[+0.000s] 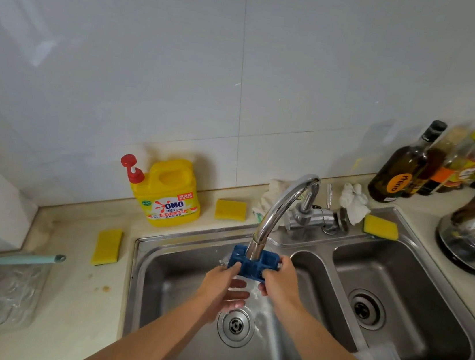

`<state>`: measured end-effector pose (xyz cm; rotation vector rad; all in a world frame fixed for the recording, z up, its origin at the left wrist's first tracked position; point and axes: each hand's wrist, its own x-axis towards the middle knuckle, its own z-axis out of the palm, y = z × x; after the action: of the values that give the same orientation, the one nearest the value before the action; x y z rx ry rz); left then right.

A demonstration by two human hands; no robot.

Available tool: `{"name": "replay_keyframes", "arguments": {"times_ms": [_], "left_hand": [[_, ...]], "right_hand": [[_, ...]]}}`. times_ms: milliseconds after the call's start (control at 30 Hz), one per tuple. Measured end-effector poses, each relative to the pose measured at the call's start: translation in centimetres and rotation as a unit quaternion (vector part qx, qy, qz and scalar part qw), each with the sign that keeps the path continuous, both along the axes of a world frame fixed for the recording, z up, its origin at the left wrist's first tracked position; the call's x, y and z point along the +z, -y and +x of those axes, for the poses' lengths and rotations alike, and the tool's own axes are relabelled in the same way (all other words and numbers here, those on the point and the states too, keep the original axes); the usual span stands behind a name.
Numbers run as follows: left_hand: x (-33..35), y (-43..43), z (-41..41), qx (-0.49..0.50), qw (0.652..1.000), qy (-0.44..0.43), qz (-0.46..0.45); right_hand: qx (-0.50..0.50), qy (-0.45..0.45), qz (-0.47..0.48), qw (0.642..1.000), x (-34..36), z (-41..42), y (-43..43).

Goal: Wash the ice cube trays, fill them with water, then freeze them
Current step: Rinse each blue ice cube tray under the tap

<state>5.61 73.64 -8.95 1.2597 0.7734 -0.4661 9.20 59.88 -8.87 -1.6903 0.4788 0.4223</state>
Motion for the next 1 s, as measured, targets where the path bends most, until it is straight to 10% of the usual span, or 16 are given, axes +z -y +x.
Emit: {"name": "replay_keyframes", "arguments": {"times_ms": [367, 1000], "left_hand": [[-0.1, 1.2, 0.8, 0.041, 0.994, 0.035, -0.097], [-1.0, 0.3, 2.1, -0.059, 0.977, 0.094, 0.179]], "right_hand": [[0.092, 0.105, -0.039, 0.99, 0.7, -0.8, -0.4], [0.166, 0.025, -0.11, 0.98, 0.4, -1.3, -0.1]]}}
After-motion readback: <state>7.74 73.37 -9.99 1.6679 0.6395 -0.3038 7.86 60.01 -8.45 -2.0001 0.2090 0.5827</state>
